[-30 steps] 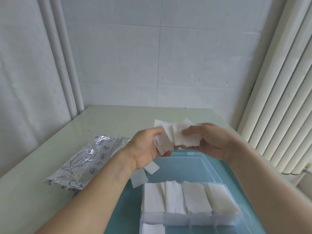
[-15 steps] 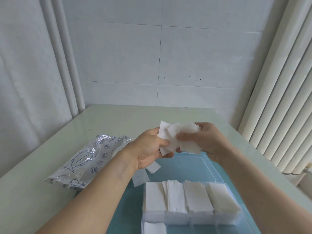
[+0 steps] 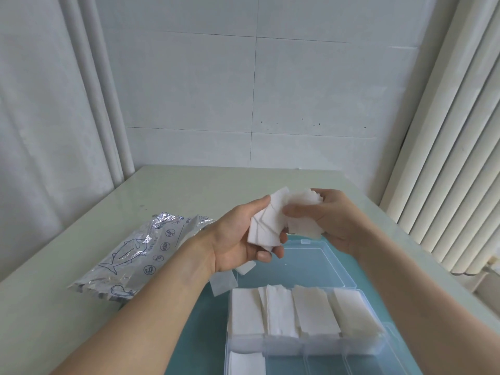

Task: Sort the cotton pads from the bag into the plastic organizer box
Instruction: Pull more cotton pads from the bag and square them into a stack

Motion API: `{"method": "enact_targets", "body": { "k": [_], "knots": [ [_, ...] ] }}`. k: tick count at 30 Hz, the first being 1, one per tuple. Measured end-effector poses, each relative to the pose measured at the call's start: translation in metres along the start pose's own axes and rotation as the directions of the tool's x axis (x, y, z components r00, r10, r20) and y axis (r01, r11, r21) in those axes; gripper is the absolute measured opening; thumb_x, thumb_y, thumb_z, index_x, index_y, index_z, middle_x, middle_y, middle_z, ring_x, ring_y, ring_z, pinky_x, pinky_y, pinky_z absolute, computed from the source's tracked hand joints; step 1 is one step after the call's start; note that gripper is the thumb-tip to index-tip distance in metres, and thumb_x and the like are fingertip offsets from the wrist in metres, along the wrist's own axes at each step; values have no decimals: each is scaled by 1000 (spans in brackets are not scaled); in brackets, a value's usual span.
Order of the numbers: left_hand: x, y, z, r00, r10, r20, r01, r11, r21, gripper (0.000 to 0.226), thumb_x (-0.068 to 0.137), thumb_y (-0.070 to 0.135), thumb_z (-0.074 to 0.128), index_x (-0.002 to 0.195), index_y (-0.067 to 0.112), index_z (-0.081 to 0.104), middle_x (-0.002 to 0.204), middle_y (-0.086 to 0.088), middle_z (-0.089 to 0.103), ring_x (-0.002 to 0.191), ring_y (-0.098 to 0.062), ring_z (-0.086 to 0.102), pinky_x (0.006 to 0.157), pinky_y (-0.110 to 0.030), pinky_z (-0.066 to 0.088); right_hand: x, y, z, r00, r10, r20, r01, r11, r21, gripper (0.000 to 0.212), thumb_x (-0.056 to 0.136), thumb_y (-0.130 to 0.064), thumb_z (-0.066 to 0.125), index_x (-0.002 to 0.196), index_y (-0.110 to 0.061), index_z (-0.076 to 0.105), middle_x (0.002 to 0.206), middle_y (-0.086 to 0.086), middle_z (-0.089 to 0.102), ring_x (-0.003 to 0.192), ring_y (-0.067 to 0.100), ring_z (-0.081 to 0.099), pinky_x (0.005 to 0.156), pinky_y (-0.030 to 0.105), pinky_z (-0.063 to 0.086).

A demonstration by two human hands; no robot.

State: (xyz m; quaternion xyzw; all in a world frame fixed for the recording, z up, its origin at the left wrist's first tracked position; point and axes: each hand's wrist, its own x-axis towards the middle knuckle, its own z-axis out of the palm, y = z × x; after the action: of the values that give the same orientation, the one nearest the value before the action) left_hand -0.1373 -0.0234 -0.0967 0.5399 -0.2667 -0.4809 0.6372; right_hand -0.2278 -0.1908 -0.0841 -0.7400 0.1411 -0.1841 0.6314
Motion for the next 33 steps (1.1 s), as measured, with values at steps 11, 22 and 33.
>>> {"method": "enact_targets", "body": {
  "k": [11, 22, 33],
  "knots": [
    [-2, 0, -4, 985, -144, 97, 157, 977, -144, 72, 92, 64, 38, 111, -1, 62, 84, -16, 63, 58, -26, 54, 35, -18, 25, -4, -17, -11, 997, -81, 8, 82, 994, -75, 15, 73, 5, 80, 77, -5, 70, 71, 10, 66, 63, 23, 61, 56, 28, 49],
    [6, -10, 11, 993, -112, -25, 101, 958, -267, 65, 89, 74, 44, 98, 13, 63, 77, -10, 54, 59, -25, 52, 55, -30, 50, -7, -11, 2, 997, -55, -51, 44, 981, -190, 17, 75, -15, 85, 85, -5, 75, 73, 5, 71, 67, 19, 65, 65, 31, 46],
    [19, -18, 10, 966, 99, -240, -167, 946, -278, 87, 75, 72, 53, 127, 3, 48, 97, -19, 65, 70, -33, 68, 65, -43, 61, -5, -11, 1, 993, 5, -120, -7, 1000, -14, 35, 75, -24, 87, 98, -4, 71, 83, 10, 75, 64, 19, 68, 55, 28, 50]
  ]
}}
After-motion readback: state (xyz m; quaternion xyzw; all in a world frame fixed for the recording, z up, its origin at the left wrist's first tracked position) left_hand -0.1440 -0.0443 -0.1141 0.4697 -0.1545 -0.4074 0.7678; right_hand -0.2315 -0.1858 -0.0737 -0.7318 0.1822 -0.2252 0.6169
